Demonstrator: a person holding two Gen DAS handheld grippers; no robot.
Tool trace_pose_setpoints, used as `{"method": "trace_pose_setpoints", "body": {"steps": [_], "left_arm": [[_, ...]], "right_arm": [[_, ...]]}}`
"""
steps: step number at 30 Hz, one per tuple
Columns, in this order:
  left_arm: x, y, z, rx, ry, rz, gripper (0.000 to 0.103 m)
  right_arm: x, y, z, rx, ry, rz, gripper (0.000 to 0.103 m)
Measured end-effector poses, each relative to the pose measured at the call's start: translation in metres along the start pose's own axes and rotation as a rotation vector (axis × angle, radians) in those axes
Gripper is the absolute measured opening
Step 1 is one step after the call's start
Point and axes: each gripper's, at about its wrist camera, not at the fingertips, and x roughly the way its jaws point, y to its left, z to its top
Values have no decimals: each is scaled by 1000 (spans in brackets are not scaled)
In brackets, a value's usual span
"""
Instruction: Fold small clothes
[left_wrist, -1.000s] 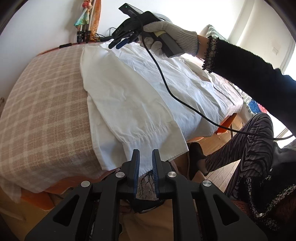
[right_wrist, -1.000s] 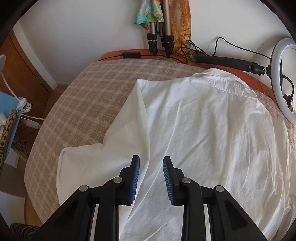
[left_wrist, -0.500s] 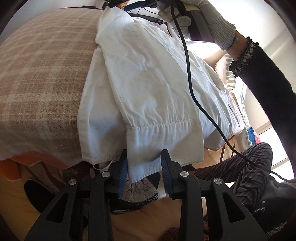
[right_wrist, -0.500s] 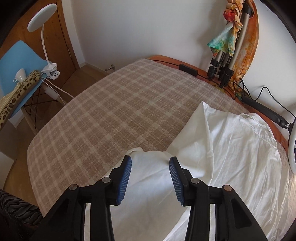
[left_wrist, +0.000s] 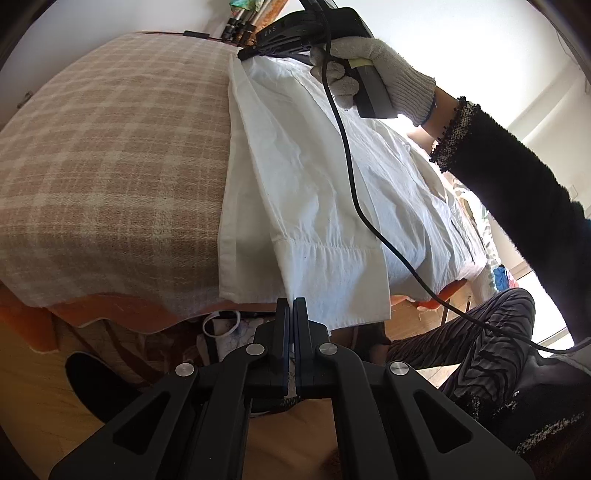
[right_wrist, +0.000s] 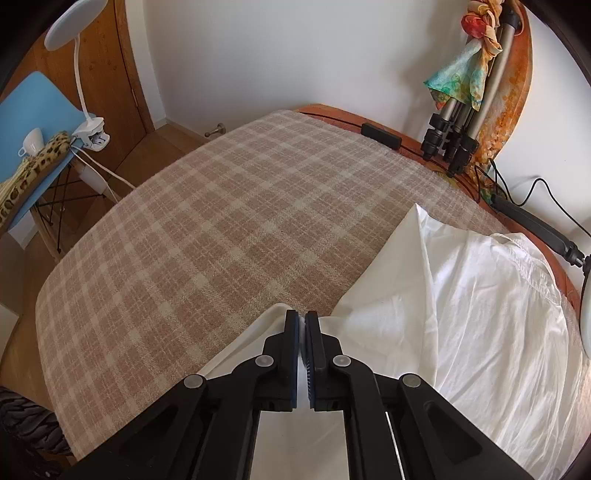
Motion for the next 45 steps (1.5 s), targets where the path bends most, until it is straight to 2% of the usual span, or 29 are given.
{"method": "trace_pose_setpoints", "body": {"steps": [3,4,7,8,10,11,14,18,21,25,27,29,31,35,37,40,42,45], "left_arm": [[5,5,1,-2,4,44,3],[5,8,1,-22,4,53,11],[-2,16,1,-60,-24,56,20],[-4,19,1,-70,-30,67,30],[-3,25,1,-107,-25,90,46],[-1,27,2,-126,-23,76,46],[10,34,3,-171,5,42,46],[23,37,6,-189,19,1,46],[27,34,6,-191,13,-41,46],[33,30,4,-168,27,-57,43],[33,32,2,-175,22,-73,35],[32,32,2,-177,17,-87,19],[28,33,2,-165,12,-91,13],[24,27,3,-125,-11,-63,8],[21,27,2,-128,-16,-68,5],[16,20,1,-104,-36,-66,2],[11,12,2,-74,-53,-71,2],[2,0,6,-44,-74,-86,2]], "right_arm": [[4,1,0,5,7,-17,0],[5,2,0,4,9,-33,0],[4,3,0,20,18,-53,3],[2,1,1,33,29,-50,7],[-4,-1,3,64,47,-21,23],[-9,-1,3,80,48,-9,33],[-18,5,4,129,87,71,39],[-13,15,7,163,153,51,55],[-3,16,11,212,185,56,62],[14,16,17,238,216,8,62],[20,16,19,241,228,-23,61],[26,16,20,237,241,-33,61],[30,16,20,226,250,-55,59],[39,13,16,222,261,-95,43],[39,12,15,214,251,-106,38],[36,10,13,208,244,-116,25],[32,7,12,210,236,-102,15],[25,-1,9,231,213,-54,9]]}}
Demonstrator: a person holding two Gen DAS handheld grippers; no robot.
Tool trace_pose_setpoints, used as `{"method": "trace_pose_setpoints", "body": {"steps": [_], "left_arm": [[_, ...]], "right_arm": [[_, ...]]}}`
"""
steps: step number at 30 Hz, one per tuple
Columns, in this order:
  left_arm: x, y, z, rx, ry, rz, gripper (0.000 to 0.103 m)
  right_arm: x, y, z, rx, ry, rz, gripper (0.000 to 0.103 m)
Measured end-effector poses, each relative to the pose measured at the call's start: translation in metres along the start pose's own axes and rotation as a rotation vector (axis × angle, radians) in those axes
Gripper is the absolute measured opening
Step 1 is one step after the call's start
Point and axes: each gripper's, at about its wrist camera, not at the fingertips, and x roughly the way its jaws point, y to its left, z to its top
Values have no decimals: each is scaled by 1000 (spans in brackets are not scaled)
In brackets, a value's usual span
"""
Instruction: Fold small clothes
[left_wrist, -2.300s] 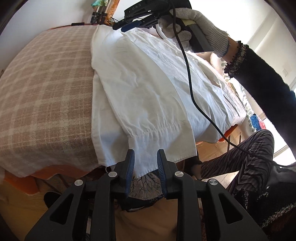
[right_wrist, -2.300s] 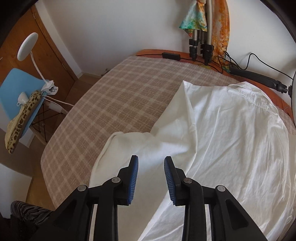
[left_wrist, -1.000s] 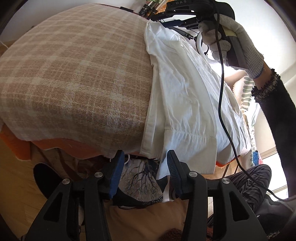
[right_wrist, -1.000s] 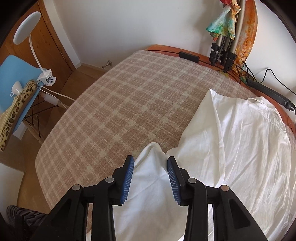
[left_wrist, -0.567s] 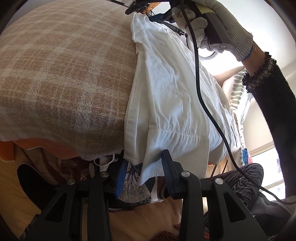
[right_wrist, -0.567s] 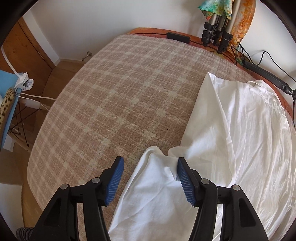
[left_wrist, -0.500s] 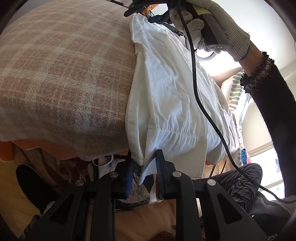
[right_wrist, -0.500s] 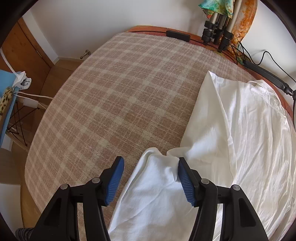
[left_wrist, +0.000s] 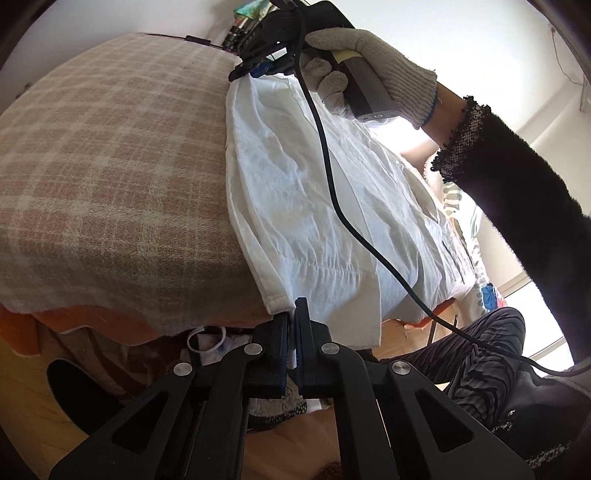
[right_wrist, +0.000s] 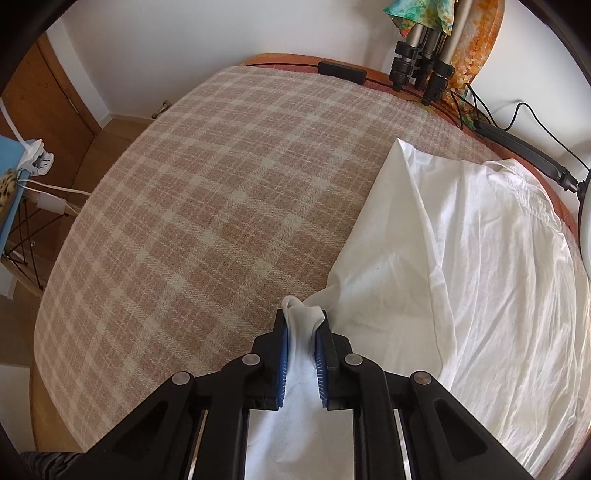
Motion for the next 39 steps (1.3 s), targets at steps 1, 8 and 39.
{"method": "trace_pose_setpoints", "body": {"steps": [1,8,39], "left_arm": [[-2,-4,2,5,-3,-7,2],[-9,-42,15,101,-10,-47,2],[58,-154,5,392,249,-170,10]], "right_arm": [[-3,-4,-1,12,-7,22,9],[-39,-45,-18,112,-107,197,7],[-47,-230,-104,360,-191,208,31]]}}
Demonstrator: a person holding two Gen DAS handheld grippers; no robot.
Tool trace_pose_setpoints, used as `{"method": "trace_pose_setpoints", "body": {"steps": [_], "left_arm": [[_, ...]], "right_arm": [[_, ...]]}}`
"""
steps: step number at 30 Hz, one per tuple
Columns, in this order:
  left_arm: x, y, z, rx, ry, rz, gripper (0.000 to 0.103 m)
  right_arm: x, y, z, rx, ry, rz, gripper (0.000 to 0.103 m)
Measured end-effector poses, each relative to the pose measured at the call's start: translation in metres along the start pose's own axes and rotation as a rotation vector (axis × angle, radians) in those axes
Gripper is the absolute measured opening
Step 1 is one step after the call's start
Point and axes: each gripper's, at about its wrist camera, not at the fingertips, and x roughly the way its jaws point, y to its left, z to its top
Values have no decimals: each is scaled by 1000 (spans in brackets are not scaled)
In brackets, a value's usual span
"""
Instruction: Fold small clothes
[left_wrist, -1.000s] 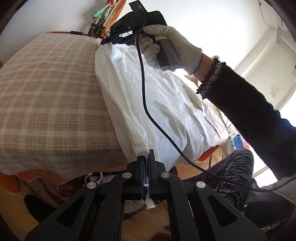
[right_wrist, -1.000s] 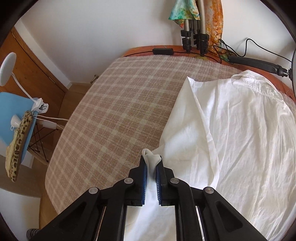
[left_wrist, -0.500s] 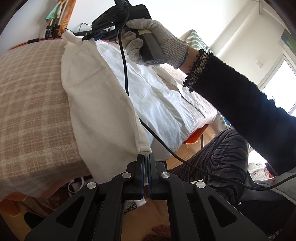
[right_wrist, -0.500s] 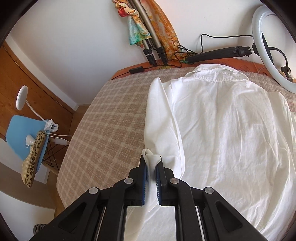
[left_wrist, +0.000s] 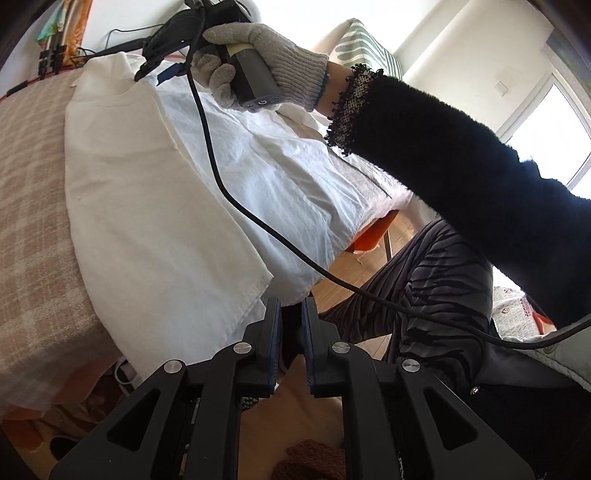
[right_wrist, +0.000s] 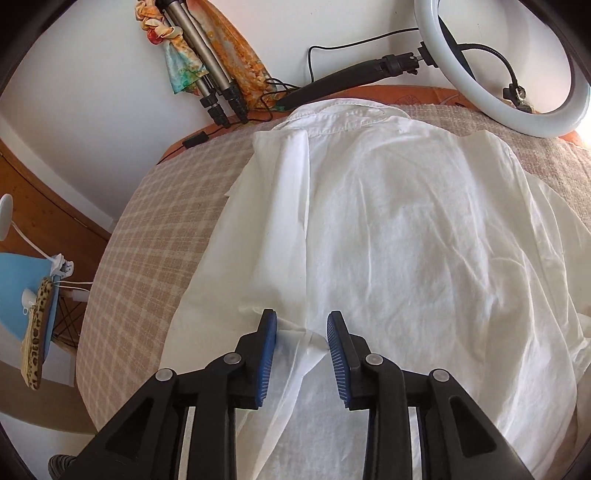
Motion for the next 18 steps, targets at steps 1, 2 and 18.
{"method": "trace_pose_setpoints", "body": {"steps": [1,2,18], "left_arm": [[-9,2,-1,6,-17,17,10],[-17,4,-3,9,-33,37,10],[1,52,13,-70,-45,116,10]], "right_arm": [[-1,-3,2,9,-2,16,31],[-1,-4,3,11,1,31,31],[23,8,22,-106,-5,-175,21]]}}
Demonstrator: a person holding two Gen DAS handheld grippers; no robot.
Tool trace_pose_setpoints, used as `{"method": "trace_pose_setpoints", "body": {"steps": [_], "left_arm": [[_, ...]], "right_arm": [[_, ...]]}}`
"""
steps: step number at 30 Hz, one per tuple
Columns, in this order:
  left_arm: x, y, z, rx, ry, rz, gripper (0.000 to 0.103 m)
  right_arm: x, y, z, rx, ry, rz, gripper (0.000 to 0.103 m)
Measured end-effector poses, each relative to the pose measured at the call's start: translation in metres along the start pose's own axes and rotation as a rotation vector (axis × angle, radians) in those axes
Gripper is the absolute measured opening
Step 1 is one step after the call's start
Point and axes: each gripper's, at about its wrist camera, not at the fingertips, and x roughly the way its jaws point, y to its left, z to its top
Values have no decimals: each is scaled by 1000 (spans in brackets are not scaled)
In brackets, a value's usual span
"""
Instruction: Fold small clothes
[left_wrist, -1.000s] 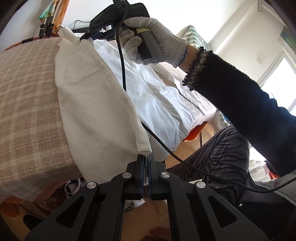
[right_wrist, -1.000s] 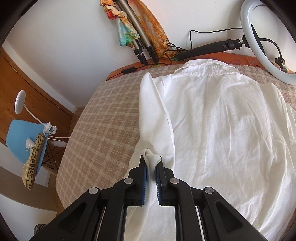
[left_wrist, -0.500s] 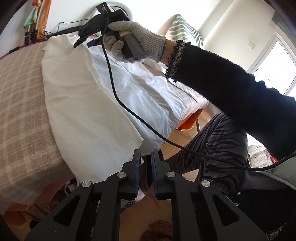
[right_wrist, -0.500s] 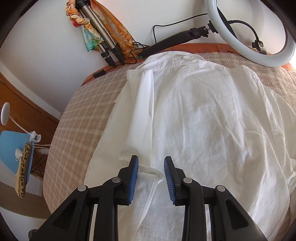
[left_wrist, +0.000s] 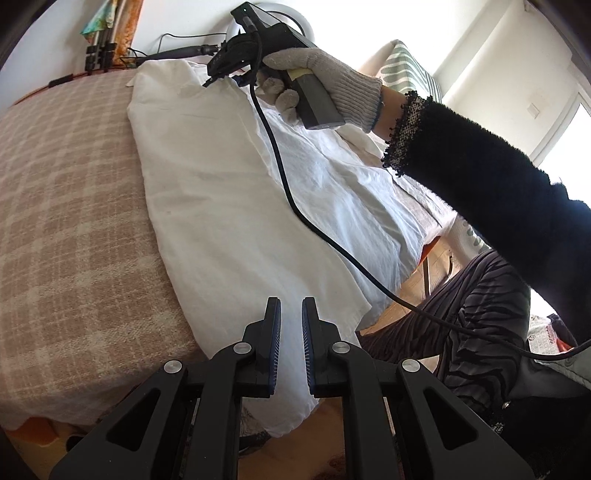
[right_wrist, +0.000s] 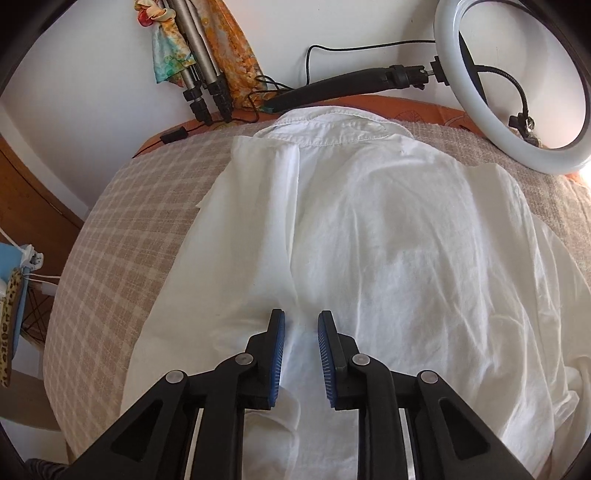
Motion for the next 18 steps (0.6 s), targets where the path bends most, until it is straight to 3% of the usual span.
{"method": "trace_pose_setpoints", "body": {"steps": [4,6,8,15,18], "left_arm": [[20,-5,2,41,41,-12,10],[28,-9,-1,62,73,-29,10],[31,-15,-5,81,94,-39,10],[11,-27,12,96,6,-44,10],[6,-31,26,90,-34,-43,19]], "right_arm": [[-24,-22,-2,59,-61,52,22],[-43,-30,-6,71,-105,77,31],[-66,-39,-13,80,-148,85,34],[-138,-91,-65,133,-220,70,45],[-160,-125,-98,177,-220,16,45]]}}
